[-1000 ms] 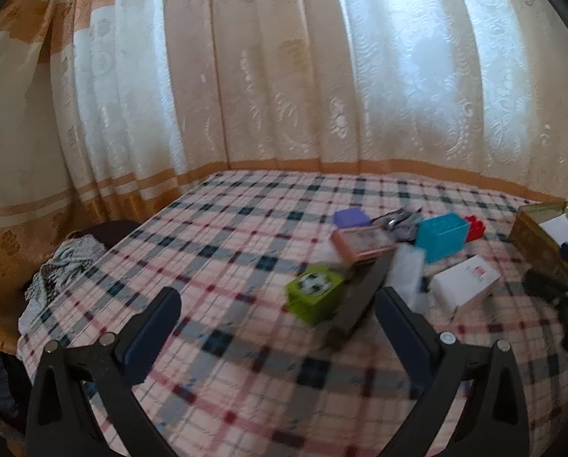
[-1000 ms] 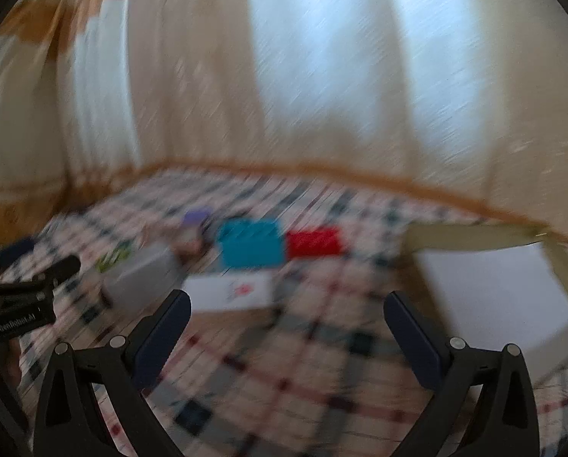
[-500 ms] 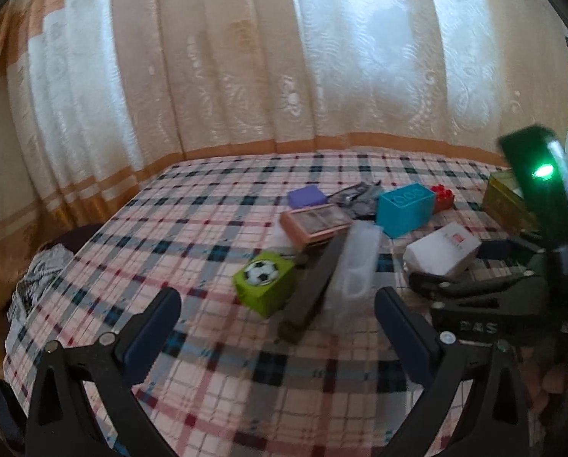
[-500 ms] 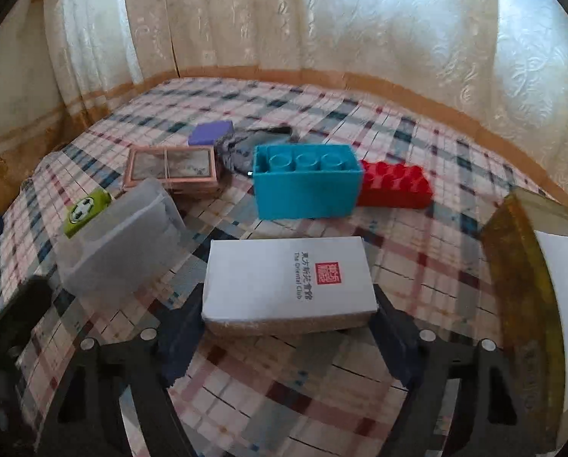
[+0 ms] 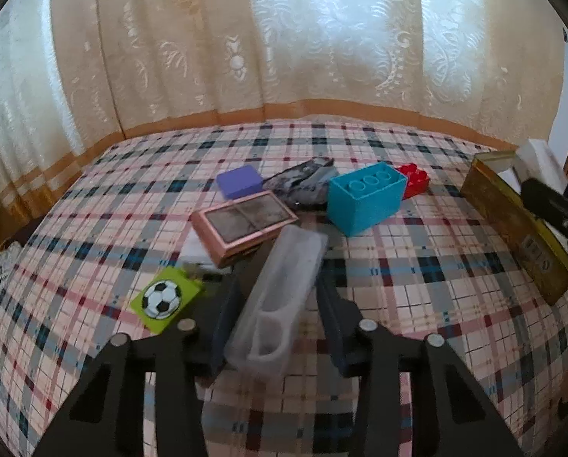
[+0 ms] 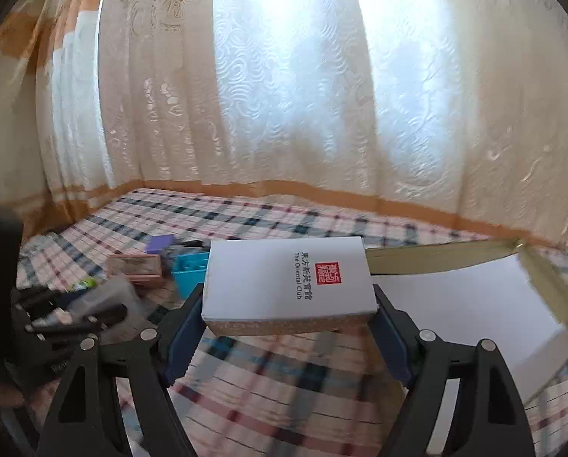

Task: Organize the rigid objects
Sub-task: 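Grasp the white logo box with the right gripper while the left gripper grasps the clear plastic container, then carry both to the gold tray while the right gripper lowers and releases the white box inside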

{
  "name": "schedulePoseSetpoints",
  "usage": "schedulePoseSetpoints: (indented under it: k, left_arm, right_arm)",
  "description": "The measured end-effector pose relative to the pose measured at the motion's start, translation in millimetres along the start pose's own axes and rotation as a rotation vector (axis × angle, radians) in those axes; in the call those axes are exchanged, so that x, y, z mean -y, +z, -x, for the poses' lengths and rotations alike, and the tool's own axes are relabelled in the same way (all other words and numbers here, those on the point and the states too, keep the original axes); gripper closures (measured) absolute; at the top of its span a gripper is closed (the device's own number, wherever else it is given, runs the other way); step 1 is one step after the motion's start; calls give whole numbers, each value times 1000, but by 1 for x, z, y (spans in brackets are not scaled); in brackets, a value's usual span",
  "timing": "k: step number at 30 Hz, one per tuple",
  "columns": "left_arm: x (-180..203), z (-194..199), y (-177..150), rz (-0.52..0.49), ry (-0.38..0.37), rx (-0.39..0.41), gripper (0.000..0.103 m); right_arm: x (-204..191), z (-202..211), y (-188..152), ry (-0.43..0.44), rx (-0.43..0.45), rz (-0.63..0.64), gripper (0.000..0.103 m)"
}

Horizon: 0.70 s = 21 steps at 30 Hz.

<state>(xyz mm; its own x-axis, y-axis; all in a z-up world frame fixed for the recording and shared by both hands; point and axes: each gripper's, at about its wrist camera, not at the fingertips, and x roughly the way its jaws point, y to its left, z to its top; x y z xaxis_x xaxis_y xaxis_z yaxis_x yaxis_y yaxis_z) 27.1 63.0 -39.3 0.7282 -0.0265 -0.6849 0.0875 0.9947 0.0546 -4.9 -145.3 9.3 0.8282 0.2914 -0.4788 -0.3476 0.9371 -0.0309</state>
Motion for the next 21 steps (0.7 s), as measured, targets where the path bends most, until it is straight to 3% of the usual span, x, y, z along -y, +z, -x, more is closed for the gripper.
schedulePoseSetpoints:
  k: [6,7,8,11,21]
  left_arm:
    - [7,1,-2,-53,40,-8,67]
    - [5,1,-2,-47,29,-5,69]
    - [3,3,-3,-45,7,-2,77]
    - [-4,8,-6,-20,-35,9,79]
    - [3,52,8,20,-116,192,79]
  right_arm:
    - [19,8,-1,-18,32,-23,21]
    - [21,9,-1,-21,33,-28,21]
    - [22,9,-2,-22,32,-31,21]
    - [26,12,-3,-25,43,-44,21]
    - [42,36,3,-42,159,-85,21]
